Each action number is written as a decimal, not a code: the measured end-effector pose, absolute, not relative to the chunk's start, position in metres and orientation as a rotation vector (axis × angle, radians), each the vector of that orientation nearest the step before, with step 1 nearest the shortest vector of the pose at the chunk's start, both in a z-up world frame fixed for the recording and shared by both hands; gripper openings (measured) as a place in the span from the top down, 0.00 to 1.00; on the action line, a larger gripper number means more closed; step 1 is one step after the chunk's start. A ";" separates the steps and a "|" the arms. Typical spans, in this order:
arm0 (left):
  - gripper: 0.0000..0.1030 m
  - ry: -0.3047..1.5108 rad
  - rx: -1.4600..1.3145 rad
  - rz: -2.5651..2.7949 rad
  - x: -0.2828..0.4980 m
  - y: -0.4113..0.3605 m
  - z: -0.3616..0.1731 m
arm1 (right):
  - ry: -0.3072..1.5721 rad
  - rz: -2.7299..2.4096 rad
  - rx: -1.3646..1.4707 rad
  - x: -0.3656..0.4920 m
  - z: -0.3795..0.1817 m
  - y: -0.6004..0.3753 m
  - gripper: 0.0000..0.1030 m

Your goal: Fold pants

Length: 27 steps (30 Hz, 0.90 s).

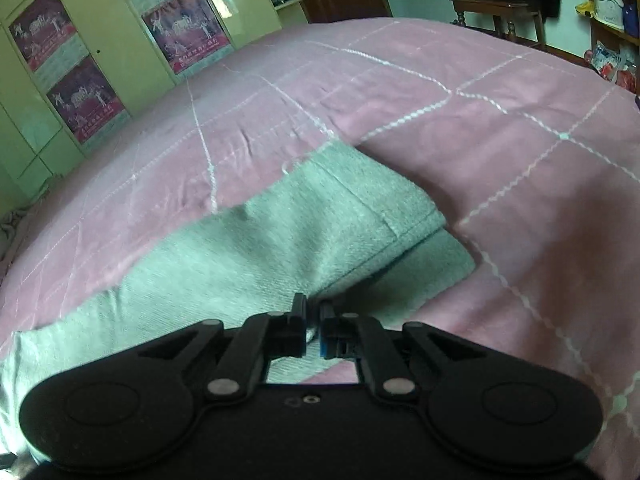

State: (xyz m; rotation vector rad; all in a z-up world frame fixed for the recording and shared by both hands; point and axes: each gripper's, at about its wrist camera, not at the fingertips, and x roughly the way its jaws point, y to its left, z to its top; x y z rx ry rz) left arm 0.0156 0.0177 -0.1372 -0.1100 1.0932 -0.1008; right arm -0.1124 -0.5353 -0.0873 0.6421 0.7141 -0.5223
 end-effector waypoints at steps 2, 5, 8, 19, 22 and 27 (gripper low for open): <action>0.85 1.089 -0.099 -0.106 0.015 0.017 -0.138 | 0.677 -0.509 0.666 -0.117 -0.081 -0.536 0.95; 0.85 1.089 -0.096 -0.105 0.014 0.016 -0.137 | 0.724 -0.516 0.701 -0.121 -0.091 -0.540 0.95; 0.85 1.092 -0.091 -0.111 0.016 0.016 -0.138 | 0.677 -0.506 0.697 -0.125 -0.079 -0.533 0.95; 0.85 1.040 -0.066 -0.168 0.005 0.003 -0.116 | 0.685 -0.604 0.603 -0.129 -0.065 -0.532 0.82; 0.85 1.032 -0.025 -0.236 0.006 -0.027 -0.113 | 0.617 -0.602 0.537 -0.127 -0.051 -0.526 0.82; 0.85 1.064 0.068 -0.296 0.003 -0.073 -0.135 | 0.707 -0.417 0.481 -0.081 -0.061 -0.505 0.84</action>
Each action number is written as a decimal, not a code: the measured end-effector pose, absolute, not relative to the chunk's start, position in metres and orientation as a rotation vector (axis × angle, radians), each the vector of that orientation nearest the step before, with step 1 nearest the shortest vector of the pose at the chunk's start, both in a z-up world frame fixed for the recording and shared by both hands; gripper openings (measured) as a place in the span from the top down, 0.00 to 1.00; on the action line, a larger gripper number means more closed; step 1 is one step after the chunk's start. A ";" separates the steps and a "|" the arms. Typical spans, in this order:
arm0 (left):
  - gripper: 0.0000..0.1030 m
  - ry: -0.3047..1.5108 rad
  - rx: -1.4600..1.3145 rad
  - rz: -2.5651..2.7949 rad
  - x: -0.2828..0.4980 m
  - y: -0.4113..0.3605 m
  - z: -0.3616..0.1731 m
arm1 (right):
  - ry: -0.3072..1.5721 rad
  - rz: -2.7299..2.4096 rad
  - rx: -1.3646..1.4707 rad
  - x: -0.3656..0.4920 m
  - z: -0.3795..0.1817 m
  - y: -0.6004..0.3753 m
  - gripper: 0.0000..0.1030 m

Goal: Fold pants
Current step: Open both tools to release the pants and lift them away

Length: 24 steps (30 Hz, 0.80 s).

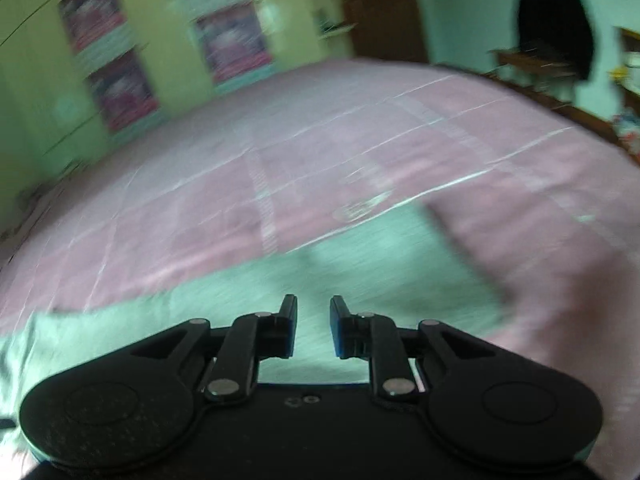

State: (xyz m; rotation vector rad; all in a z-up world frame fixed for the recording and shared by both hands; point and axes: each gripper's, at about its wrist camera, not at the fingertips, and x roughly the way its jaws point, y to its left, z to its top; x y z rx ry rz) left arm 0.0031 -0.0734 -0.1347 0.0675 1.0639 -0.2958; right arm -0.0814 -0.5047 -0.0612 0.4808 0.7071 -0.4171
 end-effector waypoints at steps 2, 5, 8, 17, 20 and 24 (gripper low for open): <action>0.84 1.046 0.114 -0.296 -0.005 -0.076 -0.142 | 0.797 -0.384 0.437 -0.066 -0.076 -0.498 0.84; 0.84 1.043 0.108 -0.312 -0.013 -0.069 -0.141 | 0.878 -0.395 0.363 -0.073 -0.102 -0.503 1.00; 0.84 1.051 0.093 -0.314 -0.013 -0.066 -0.137 | 0.848 -0.412 0.466 -0.092 -0.104 -0.520 1.00; 0.84 1.012 0.113 -0.432 0.005 -0.145 -0.121 | 0.826 -0.304 0.376 -0.049 -0.077 -0.473 0.79; 0.84 1.043 0.153 -0.422 -0.004 -0.156 -0.140 | 0.861 -0.283 0.307 -0.039 -0.083 -0.457 0.82; 0.83 0.997 0.189 -0.447 -0.028 -0.144 -0.141 | 0.938 -0.245 0.289 -0.060 -0.100 -0.457 0.84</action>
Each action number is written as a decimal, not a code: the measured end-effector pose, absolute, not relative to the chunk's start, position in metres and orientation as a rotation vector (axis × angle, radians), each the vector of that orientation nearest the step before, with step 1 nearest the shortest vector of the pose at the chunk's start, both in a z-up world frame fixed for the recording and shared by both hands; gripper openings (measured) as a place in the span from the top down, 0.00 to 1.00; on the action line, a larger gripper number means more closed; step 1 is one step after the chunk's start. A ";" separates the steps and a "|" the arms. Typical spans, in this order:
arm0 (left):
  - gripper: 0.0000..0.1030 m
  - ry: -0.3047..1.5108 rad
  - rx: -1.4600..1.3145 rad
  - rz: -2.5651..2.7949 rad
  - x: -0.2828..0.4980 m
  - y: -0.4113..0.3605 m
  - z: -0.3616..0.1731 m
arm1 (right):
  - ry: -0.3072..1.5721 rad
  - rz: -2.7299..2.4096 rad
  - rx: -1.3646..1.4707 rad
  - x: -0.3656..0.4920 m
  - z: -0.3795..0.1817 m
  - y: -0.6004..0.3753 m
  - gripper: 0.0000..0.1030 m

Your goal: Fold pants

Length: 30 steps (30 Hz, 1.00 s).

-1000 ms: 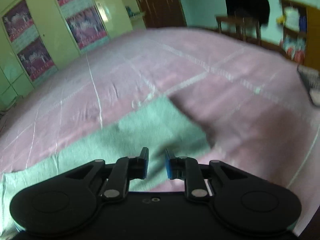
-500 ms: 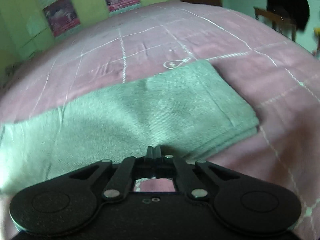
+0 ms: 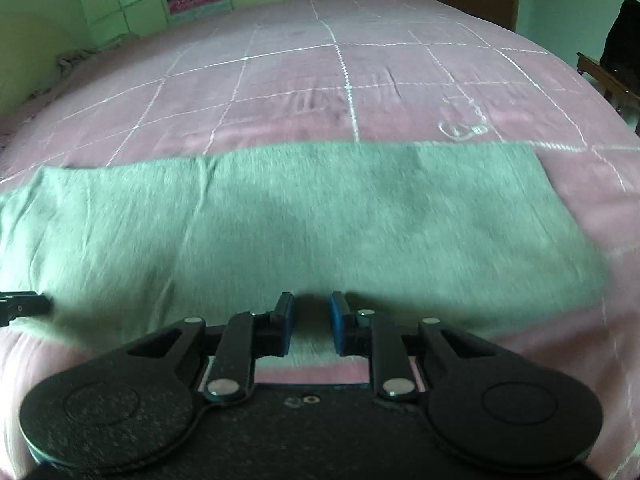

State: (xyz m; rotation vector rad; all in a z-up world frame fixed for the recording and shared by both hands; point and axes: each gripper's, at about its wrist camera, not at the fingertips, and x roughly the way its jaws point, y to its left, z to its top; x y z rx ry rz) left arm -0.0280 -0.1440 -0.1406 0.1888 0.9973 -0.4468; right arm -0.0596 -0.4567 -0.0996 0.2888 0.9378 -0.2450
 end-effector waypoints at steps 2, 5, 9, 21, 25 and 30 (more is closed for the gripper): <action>0.83 1.013 0.170 -0.448 -0.025 -0.141 -0.137 | 0.925 -0.235 0.331 -0.070 -0.098 -0.465 0.85; 0.83 1.042 0.106 -0.425 -0.015 -0.138 -0.128 | 0.901 -0.246 0.414 -0.068 -0.090 -0.473 0.82; 0.83 0.996 0.113 -0.439 -0.010 -0.155 -0.113 | 0.825 -0.247 0.409 -0.061 -0.072 -0.466 0.80; 0.83 1.048 0.088 -0.448 0.055 -0.200 -0.150 | 0.824 -0.109 0.251 0.042 -0.074 -0.397 0.79; 0.85 1.038 0.075 -0.482 0.059 -0.187 -0.151 | 0.901 -0.105 0.230 0.056 -0.117 -0.390 0.83; 0.96 1.012 0.081 -0.420 0.078 -0.146 -0.150 | 0.874 -0.162 0.249 0.046 -0.113 -0.408 0.90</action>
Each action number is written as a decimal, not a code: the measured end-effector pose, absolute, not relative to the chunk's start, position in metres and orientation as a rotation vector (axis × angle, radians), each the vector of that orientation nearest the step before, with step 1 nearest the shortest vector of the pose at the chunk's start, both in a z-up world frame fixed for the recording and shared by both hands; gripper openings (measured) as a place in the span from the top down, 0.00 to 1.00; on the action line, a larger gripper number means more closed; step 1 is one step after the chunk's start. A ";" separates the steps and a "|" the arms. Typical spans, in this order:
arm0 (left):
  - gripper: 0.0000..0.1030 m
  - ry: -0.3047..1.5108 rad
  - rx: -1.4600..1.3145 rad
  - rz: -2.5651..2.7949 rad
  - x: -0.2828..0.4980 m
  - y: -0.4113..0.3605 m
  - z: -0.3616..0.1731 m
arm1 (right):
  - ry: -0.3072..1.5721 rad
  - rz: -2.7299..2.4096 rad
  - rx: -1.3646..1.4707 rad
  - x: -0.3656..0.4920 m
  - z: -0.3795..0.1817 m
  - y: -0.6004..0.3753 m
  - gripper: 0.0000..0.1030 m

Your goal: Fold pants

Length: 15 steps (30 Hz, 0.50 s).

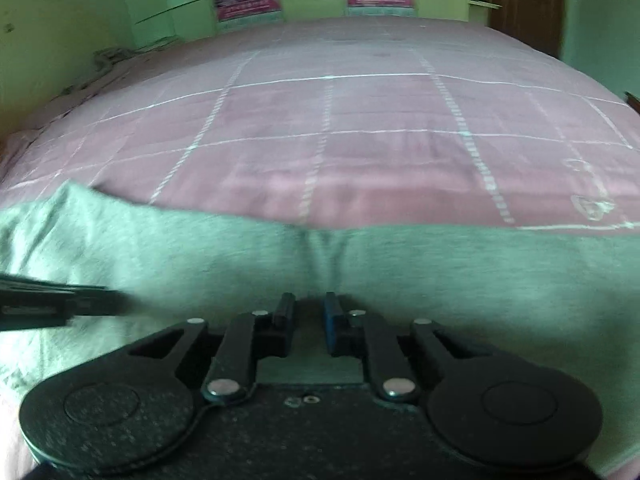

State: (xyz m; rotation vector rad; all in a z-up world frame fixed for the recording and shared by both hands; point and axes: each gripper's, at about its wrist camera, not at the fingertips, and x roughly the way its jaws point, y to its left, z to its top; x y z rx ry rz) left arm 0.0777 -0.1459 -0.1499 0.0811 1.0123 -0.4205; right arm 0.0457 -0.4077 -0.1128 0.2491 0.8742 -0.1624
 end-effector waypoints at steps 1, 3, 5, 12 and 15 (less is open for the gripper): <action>0.96 1.011 0.072 -0.402 0.084 -0.133 -0.151 | 0.872 -0.182 0.264 0.044 -0.111 -0.412 0.90; 0.96 1.009 0.049 -0.353 0.096 -0.106 -0.150 | 0.862 -0.213 0.261 0.042 -0.108 -0.417 0.84; 0.96 0.991 0.054 -0.278 0.105 -0.082 -0.150 | 0.843 -0.215 0.280 0.042 -0.105 -0.413 0.75; 0.96 0.951 0.073 -0.100 0.116 0.002 -0.147 | 0.876 -0.194 0.170 0.050 -0.111 -0.381 0.72; 0.96 0.939 0.056 -0.008 0.118 0.037 -0.147 | 0.832 -0.169 0.240 0.047 -0.098 -0.384 0.74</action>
